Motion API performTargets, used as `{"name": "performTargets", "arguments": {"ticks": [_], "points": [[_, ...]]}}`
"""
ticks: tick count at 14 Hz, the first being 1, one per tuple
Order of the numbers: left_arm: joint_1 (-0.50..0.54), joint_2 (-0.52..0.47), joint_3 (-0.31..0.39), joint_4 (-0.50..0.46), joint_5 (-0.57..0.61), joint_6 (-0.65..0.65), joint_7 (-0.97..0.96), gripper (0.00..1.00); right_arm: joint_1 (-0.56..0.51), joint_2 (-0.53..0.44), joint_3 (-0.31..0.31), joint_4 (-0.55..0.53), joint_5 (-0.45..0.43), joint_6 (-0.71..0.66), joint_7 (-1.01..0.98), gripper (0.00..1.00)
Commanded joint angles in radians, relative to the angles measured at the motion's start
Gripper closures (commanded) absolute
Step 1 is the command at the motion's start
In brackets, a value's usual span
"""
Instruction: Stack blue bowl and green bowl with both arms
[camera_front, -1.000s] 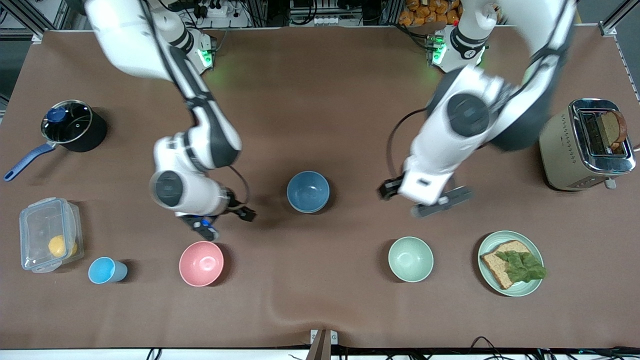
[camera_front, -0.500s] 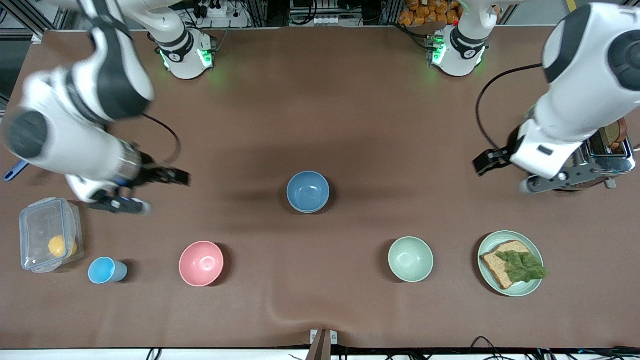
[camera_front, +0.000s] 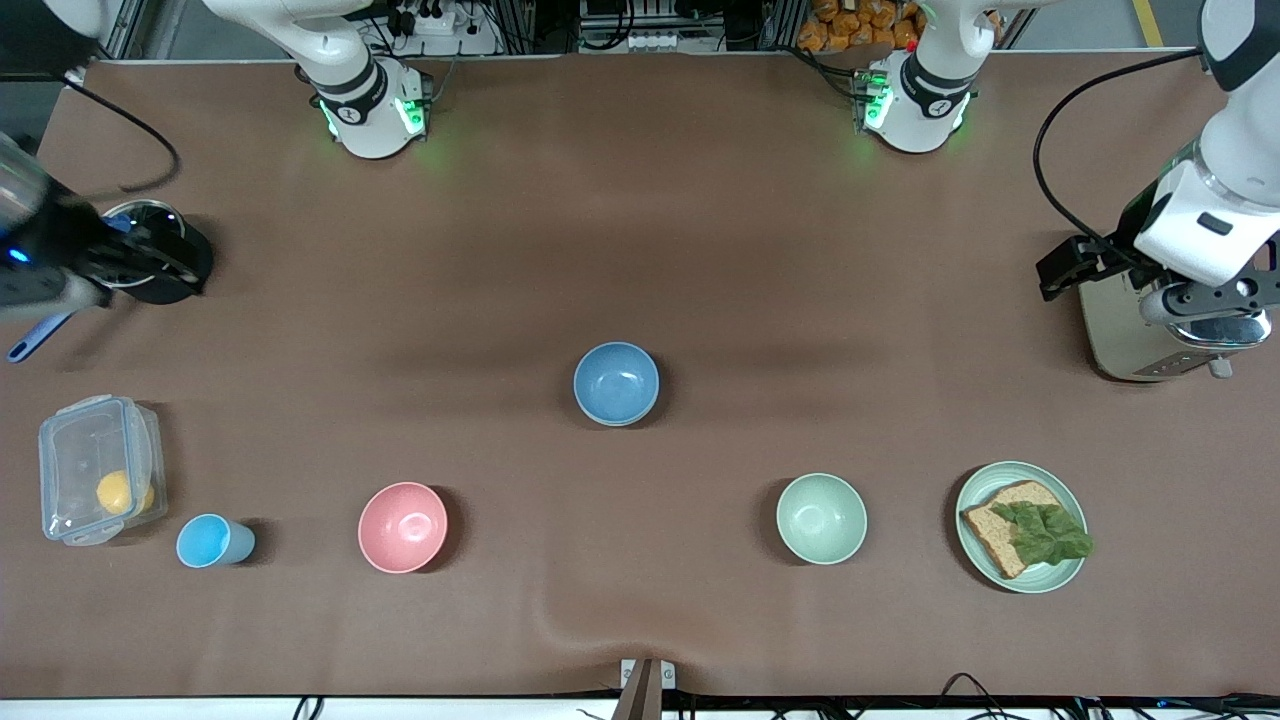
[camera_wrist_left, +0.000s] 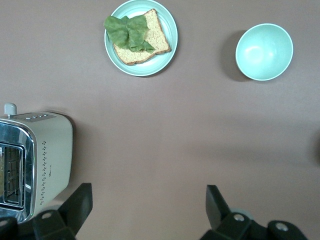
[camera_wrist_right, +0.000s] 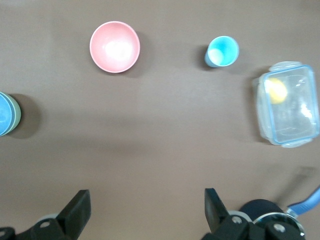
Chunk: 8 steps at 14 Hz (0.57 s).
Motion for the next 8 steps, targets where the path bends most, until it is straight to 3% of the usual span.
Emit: {"name": "performTargets", "arguments": {"ticks": [1,8], "points": [[-0.008,-0.017,0.003,0.011,-0.022,-0.047,0.025,0.00,-0.046,-0.052,0.021,-0.039,-0.026,0.005,-0.004,0.00],[-0.014,-0.019,0.000,0.054,-0.053,-0.136,0.025,0.00,-0.089,-0.047,0.032,-0.038,-0.018,-0.010,0.054,0.00]]}}
